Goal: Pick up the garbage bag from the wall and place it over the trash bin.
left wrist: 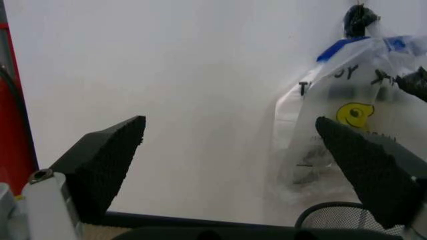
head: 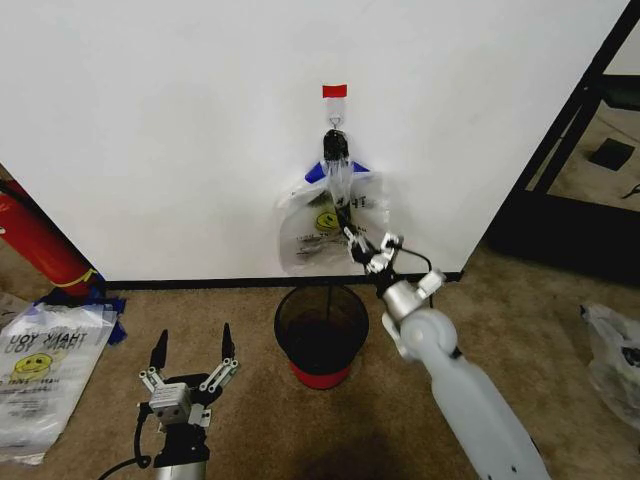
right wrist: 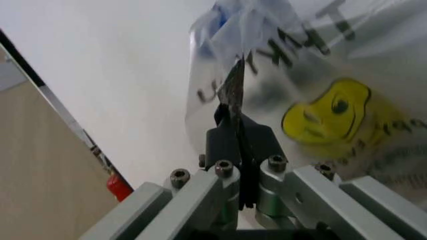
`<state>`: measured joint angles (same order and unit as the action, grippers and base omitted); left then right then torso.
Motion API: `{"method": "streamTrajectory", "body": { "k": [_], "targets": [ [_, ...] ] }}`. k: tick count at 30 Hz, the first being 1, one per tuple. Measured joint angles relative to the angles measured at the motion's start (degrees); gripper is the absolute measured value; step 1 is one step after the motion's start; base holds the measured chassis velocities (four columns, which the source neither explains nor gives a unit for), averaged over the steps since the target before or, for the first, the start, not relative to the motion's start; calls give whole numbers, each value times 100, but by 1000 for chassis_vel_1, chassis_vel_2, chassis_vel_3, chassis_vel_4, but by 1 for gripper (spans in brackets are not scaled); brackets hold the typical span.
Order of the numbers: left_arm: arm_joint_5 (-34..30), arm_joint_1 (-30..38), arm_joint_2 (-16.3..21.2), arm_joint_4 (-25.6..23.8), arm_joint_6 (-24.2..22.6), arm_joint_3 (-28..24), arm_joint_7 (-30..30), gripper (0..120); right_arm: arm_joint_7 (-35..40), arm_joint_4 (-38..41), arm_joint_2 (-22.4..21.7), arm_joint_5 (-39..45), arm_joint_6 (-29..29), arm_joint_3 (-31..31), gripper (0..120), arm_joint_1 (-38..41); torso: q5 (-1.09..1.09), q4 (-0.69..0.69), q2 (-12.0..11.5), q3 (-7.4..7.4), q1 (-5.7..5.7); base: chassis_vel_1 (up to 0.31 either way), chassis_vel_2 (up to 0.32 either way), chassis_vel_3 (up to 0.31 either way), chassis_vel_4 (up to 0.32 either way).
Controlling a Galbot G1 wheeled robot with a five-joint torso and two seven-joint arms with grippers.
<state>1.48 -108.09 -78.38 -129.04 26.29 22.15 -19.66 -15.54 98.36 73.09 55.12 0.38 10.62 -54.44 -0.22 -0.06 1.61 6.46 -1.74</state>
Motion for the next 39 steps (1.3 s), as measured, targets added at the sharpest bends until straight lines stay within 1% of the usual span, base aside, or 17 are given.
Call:
{"method": "streamTrajectory", "body": {
  "k": [1, 2, 5, 6, 9, 13, 15, 21, 23, 26, 32, 37, 39],
  "targets": [
    [-1, -1, 21, 0, 16, -9, 0, 100, -83, 211, 27, -246, 26, 106, 0, -309, 0, 0, 0, 0, 0, 0, 0, 0, 0],
    [-3, -2, 28, 0, 19, -10, 0, 100, -100, 262, 34, -296, 33, 125, 0, -377, 0, 0, 0, 0, 0, 0, 0, 0, 0],
    [-30, -5, 69, -15, 42, -14, 0, 100, -256, 597, 63, -689, 123, 322, 0, -902, 0, 2, 0, 0, 0, 0, 0, 0, 0],
    [-30, -5, 69, -15, 42, -14, 0, 100, -256, 597, 63, -689, 123, 322, 0, -902, 0, 2, 0, 0, 0, 0, 0, 0, 0],
    [-48, -20, 92, -15, 93, -41, -1, 100, -485, 804, 159, -1083, 313, 558, 0, -1453, -1, 1, 0, 0, 0, 0, 0, 0, 0],
    [-106, -25, 129, -15, 128, -49, -4, 100, -602, 1062, 223, -1488, 525, 715, 0, -2000, -1, 1, 0, 0, 0, 0, 0, 0, 0],
    [-118, -25, 136, -15, 131, -50, -4, 100, -618, 1087, 224, -1556, 560, 726, 0, -2065, -1, 0, 0, 0, 0, 0, 0, 0, 0],
    [-183, -20, 180, -10, 168, -56, -4, 100, -728, 1258, 264, -2286, 998, 798, 0, -2598, -1, 1, 0, 0, 0, 0, 0, 0, 0],
    [-186, -20, 183, -9, 174, -57, -5, 100, -732, 1263, 274, -2351, 1033, 798, 0, -2634, 0, 1, 0, 0, 0, 0, 0, 0, 0],
    [-232, -26, 194, -9, 203, -49, -6, 100, -752, 1262, 357, -2687, 1263, 795, 0, -2830, -1, 1, 0, 0, 0, 0, 0, 0, 0],
    [-290, -34, 222, -9, 225, -24, -7, 100, -755, 1234, 459, -3058, 1569, 781, 0, -3093, 0, 1, 0, 0, 0, 0, 0, 0, 0],
    [-306, -24, 247, 0, 231, -31, -7, 100, -737, 1155, 518, -3610, 2064, 764, 0, -3450, -1, 1, 0, 0, 0, 0, 0, 0, 0],
    [-306, -24, 251, 0, 231, -36, -7, 100, -726, 1149, 517, -3665, 2113, 765, 0, -3486, 0, 1, 0, 0, 0, 0, 0, 0, 0]
  ]
}}
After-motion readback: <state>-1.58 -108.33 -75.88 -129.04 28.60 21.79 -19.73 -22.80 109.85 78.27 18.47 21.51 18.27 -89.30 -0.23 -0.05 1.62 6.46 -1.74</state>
